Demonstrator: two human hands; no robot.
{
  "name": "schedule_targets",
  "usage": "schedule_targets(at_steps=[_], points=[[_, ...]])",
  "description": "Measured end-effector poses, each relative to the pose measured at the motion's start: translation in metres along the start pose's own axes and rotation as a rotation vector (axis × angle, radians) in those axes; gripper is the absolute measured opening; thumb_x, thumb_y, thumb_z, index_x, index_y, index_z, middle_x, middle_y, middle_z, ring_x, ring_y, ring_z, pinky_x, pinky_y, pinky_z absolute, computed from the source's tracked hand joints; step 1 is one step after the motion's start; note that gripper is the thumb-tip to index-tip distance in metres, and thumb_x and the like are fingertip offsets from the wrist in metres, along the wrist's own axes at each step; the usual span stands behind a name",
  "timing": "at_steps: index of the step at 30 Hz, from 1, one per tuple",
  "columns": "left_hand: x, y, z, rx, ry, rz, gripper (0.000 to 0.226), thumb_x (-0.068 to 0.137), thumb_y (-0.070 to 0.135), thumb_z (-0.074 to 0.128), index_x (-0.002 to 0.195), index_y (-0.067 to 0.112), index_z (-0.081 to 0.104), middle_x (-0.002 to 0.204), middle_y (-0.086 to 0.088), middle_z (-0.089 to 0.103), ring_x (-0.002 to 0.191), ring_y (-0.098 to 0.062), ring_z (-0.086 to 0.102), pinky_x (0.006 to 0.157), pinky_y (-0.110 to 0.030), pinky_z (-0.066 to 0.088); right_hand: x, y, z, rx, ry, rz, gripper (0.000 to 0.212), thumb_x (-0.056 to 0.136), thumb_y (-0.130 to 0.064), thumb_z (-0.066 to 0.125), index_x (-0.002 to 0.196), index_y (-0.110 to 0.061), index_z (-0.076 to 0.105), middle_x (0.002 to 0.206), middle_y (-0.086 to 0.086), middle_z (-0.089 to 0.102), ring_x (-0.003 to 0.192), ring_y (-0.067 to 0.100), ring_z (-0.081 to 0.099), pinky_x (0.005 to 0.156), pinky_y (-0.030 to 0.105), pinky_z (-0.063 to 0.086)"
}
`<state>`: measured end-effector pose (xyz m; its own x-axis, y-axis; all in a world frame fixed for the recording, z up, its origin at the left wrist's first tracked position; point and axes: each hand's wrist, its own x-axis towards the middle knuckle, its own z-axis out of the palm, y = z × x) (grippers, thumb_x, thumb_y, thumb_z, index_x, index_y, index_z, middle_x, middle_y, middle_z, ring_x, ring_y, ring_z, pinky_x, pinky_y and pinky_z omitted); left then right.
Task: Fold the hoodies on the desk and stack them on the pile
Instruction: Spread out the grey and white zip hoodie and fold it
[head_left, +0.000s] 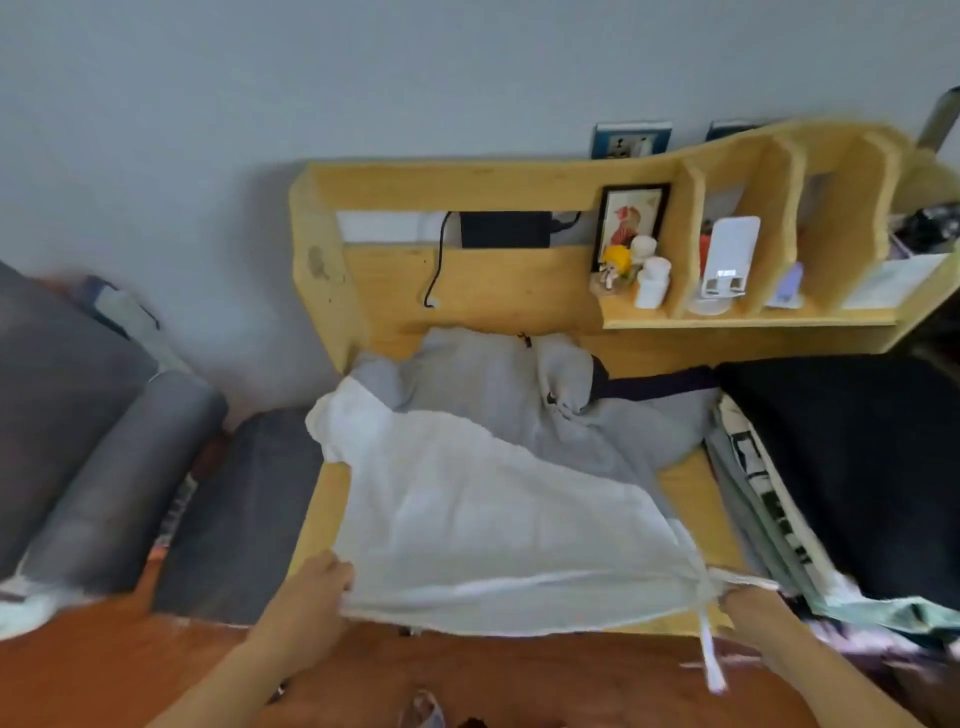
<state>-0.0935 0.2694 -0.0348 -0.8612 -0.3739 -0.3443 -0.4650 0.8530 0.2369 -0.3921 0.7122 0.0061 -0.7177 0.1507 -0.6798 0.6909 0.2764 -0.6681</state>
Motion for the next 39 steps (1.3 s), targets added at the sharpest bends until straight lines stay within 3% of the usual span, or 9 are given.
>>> schedule_targets(at_steps=[5,9,11,15,21,26,31,34,39], points=[[-0.024,0.014,0.029,0.107,0.044,-0.037,0.032,0.073,-0.003,0.055,0.085,0.024,0.041,0.113,0.001,0.04,0.098,-0.025,0.05,0.068,-0.035,0.044,0.001,0.058,-0.003,0.139,-0.15,0.239,0.038,0.097,0.015,0.032,0.126,0.012,0.056,0.112,0.026,0.066,0.085,0.037,0.06,0.05,0.037,0.059],[-0.04,0.007,0.04,0.031,0.132,-0.138,0.037,0.068,-0.002,0.072,0.082,0.021,0.046,0.127,-0.004,0.042,0.108,-0.031,0.054,0.067,-0.036,0.046,-0.003,0.06,-0.017,0.241,-0.264,0.311,0.03,0.097,-0.015,0.047,0.115,0.003,0.064,0.107,0.025,0.071,0.099,0.042,0.063,0.088,0.053,0.056],[-0.048,0.006,0.044,-0.008,0.132,-0.15,0.041,0.071,0.001,0.076,0.086,0.023,0.046,0.134,-0.002,0.037,0.109,-0.027,0.056,0.068,-0.033,0.045,-0.007,0.07,-0.012,0.019,-0.302,0.248,0.018,0.096,-0.006,0.058,0.112,-0.001,0.064,0.102,0.023,0.07,0.09,0.037,0.064,0.078,0.043,0.056],[-0.052,0.006,0.037,-0.049,0.2,-0.196,0.049,0.068,-0.003,0.077,0.082,0.025,0.04,0.121,-0.002,0.037,0.071,-0.022,0.055,0.056,-0.038,0.05,-0.001,0.077,-0.006,-0.116,-0.049,-0.092,0.027,0.086,0.018,0.045,0.086,-0.005,0.059,0.077,0.016,0.049,0.056,0.024,0.044,0.052,0.03,0.034],[-0.057,0.004,0.037,0.181,0.029,-0.018,0.062,0.046,0.011,0.094,0.078,0.025,0.043,0.09,0.006,0.035,0.053,-0.014,0.046,0.044,-0.027,0.042,0.009,0.088,-0.012,-0.397,0.096,-0.21,0.034,0.086,0.014,0.047,0.075,-0.014,0.063,0.097,0.02,0.066,0.075,0.03,0.052,0.066,0.036,0.039],[-0.046,0.006,0.062,0.307,-0.066,0.058,0.061,0.042,0.045,0.098,0.075,0.023,0.051,0.086,0.004,0.04,0.068,-0.019,0.053,0.042,-0.027,0.041,-0.006,0.104,0.021,-0.989,0.016,-0.537,0.032,0.087,-0.01,0.06,0.118,-0.021,0.06,0.135,0.005,0.04,0.124,0.028,0.043,0.098,0.038,0.043],[-0.038,0.008,0.041,0.252,0.052,0.234,0.045,0.087,0.066,0.063,0.069,0.028,0.046,0.086,0.01,0.034,0.069,-0.009,0.04,0.053,-0.025,0.038,-0.009,0.148,0.05,-1.46,-0.18,-0.757,0.102,0.064,-0.053,0.087,0.15,-0.023,0.042,0.141,0.01,0.043,0.126,0.035,0.044,0.101,0.046,0.05],[-0.038,0.011,0.012,0.155,0.144,0.215,0.045,0.102,0.06,0.036,0.073,0.027,0.045,0.089,0.011,0.034,0.065,-0.007,0.039,0.06,-0.028,0.045,-0.001,0.166,0.059,-1.481,-0.031,-0.775,0.124,0.049,-0.051,0.095,0.154,-0.013,0.04,0.149,0.023,0.038,0.133,0.049,0.037,0.106,0.061,0.037],[-0.059,0.018,-0.019,0.023,0.241,0.025,0.023,0.09,0.017,0.075,0.078,0.014,0.055,0.099,0.007,0.044,0.066,-0.015,0.053,0.059,-0.034,0.052,0.002,0.169,0.068,-1.468,0.089,-0.734,0.103,0.081,-0.051,0.073,0.162,-0.021,0.017,0.164,0.016,0.018,0.15,0.044,0.011,0.115,0.062,0.013]])
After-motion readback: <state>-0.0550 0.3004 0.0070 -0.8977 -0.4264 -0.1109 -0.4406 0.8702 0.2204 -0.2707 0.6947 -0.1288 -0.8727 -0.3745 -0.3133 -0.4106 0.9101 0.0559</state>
